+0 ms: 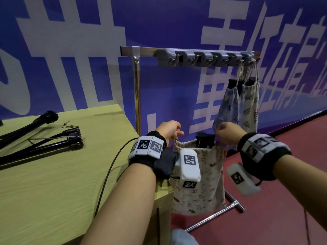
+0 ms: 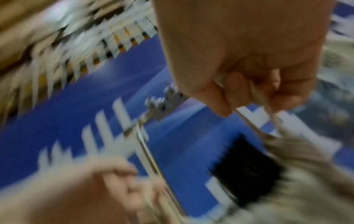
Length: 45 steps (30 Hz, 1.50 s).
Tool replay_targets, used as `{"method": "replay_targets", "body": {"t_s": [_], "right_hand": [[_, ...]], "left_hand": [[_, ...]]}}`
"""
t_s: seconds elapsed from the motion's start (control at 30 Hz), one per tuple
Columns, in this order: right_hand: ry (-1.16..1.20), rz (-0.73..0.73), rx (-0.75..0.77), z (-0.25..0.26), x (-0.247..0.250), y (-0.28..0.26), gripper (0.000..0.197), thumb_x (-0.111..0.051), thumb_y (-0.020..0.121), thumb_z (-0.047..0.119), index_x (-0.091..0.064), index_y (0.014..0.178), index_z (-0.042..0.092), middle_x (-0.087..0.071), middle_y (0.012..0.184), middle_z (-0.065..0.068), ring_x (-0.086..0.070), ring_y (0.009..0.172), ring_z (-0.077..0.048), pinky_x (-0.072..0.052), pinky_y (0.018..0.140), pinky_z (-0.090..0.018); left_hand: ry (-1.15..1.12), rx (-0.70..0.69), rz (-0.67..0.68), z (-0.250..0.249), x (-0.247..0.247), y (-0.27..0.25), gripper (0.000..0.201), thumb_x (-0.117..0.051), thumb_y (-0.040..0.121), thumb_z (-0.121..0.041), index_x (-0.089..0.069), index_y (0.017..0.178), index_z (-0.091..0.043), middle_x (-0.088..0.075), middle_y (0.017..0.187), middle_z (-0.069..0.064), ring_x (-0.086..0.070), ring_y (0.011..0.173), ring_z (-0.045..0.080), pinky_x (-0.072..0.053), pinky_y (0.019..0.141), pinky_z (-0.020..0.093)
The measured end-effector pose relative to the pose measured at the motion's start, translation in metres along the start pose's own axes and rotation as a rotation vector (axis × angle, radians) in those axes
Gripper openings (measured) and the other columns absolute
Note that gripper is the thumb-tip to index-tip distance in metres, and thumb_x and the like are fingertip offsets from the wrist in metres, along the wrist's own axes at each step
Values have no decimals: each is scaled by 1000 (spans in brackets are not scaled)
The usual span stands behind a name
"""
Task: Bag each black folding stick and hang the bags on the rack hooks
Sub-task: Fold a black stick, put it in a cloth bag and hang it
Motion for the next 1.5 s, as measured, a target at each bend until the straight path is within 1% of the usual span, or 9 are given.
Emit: {"method": "replay_targets", "body": {"t_s": [0.13,0.2,0.3,0.47,0.73,0.97,1.2,1.33,1.5], "right_hand": [[959,184,-115,-1,-10,-6,30,-39,95,4,-38,65,12,-30,42,0,-33,38,-14,-37,52,-29],[1170,186,-118,3,-11,-9,26,-40,95,6,-43,69,12,-32,44,0,-35,44,-18,-38,52,-29],[1296,143,-65,11,-3,-17,26,-33,90,-4,-56,91,6,-55,66,-9,-52,51,-17,-46,45,-21],[1234,-14,114,18,8,-18,40,-34,88,-17,-62,104,8,-65,101,-7,-63,78,-21,-54,67,-23],[1283,-178,154,9,12,-18,32,-38,86,-20,-57,78,4,-66,88,-7,-64,48,-10,-51,48,-18],[1455,-350,125,-1,28,-16,30,-37,91,-10,-50,76,12,-60,77,-7,-58,47,-12,-49,56,-24],[1328,-240,131,1,8,-18,34,-35,89,-16,-43,71,12,-58,75,-14,-54,47,-16,-45,41,-18],[1196,-171,159,10,6,-18,34,-33,90,-13,-43,74,14,-60,76,-10,-59,41,-12,-47,40,-19],[926,-165,140,10,1,-12,33,-32,88,-11,-41,73,16,-57,71,-10,-58,37,-16,-40,37,-22]], "left_hand": [[5,-13,11,0,-2,-2,18,-38,95,-8,-49,82,-11,-59,101,4,-51,55,8,-33,58,24],[-96,-72,-34,-4,3,0,20,-36,95,-1,-55,93,-6,-62,95,6,-51,61,10,-35,56,21],[-226,-215,-67,-12,8,0,33,-34,92,11,-59,81,-7,-62,80,6,-57,65,14,-49,57,20],[-258,-346,-114,-19,10,-4,22,-48,89,14,-65,90,0,-62,76,4,-62,58,10,-54,55,18],[-223,-344,-83,-17,8,1,15,-56,94,-17,-64,98,-5,-64,81,1,-59,68,12,-50,52,11],[-314,-376,-2,-25,2,-4,29,-46,99,-21,-59,118,-4,-65,98,2,-63,81,10,-51,68,16],[-86,-291,95,-16,-9,-6,41,-38,90,18,-57,122,2,-61,105,7,-63,74,14,-53,58,15],[-28,-311,123,-18,-17,-7,40,-36,89,18,-63,114,2,-65,89,4,-64,70,14,-56,56,16],[-7,-324,99,-14,-14,-5,22,-60,87,1,-65,109,2,-65,84,5,-65,65,8,-55,53,17]]}}
Point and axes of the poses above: each hand's wrist, its own y-axis towards the middle knuckle, its own x-axis out of the back of the hand, z = x × y, the point moved 7 cm from there along y, towards the middle knuckle
